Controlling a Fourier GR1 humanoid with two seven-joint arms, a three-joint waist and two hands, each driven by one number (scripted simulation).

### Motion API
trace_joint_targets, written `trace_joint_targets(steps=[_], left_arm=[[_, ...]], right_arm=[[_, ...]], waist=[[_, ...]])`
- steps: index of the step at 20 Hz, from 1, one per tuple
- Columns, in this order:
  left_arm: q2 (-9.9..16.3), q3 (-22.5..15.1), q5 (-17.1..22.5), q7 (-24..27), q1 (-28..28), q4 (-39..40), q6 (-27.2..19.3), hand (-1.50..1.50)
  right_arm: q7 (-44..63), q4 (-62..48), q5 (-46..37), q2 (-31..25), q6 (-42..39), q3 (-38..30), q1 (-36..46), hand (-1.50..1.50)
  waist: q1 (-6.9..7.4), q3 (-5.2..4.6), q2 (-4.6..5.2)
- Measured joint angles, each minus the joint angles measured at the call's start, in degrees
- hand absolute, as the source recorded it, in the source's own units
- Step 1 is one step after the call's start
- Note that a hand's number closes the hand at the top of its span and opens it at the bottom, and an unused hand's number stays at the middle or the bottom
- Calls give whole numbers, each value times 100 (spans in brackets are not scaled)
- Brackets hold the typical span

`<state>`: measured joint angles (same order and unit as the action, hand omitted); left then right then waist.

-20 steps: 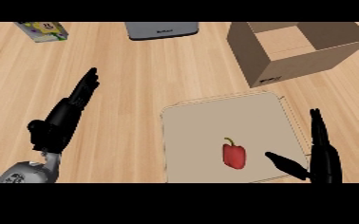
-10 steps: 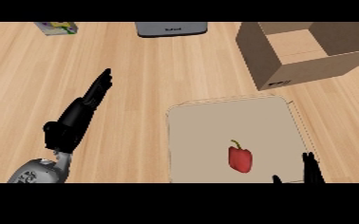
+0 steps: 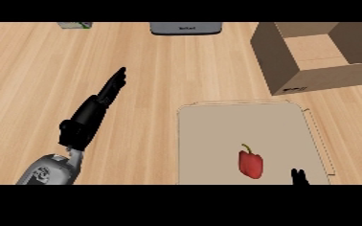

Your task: Pick the bell pepper from the tray and place it in the cardboard box

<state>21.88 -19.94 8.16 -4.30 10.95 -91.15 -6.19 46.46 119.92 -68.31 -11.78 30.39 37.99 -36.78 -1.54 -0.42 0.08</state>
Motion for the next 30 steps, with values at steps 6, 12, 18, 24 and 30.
trace_joint_targets(steps=[6,12,18,24,30], left_arm=[[-207,28,-138,-22,116,111,118,0],[-388,151,-256,21,181,272,287,0],[-537,310,-446,-7,104,270,429,0],[-747,476,-662,85,111,429,591,0],[-814,659,-726,97,8,349,804,0]], right_arm=[[902,232,-976,842,-1133,331,554,-150],[1230,-314,-739,1086,-1516,64,1242,-150],[1126,-745,-601,1105,-1364,-176,1404,-150],[1123,-869,-738,1132,-1331,-141,1468,-150],[1054,-1051,-370,1107,-1410,-423,1631,-150]], waist=[[115,26,-2],[144,37,-3],[140,42,-8],[135,42,-10],[143,42,-11]])
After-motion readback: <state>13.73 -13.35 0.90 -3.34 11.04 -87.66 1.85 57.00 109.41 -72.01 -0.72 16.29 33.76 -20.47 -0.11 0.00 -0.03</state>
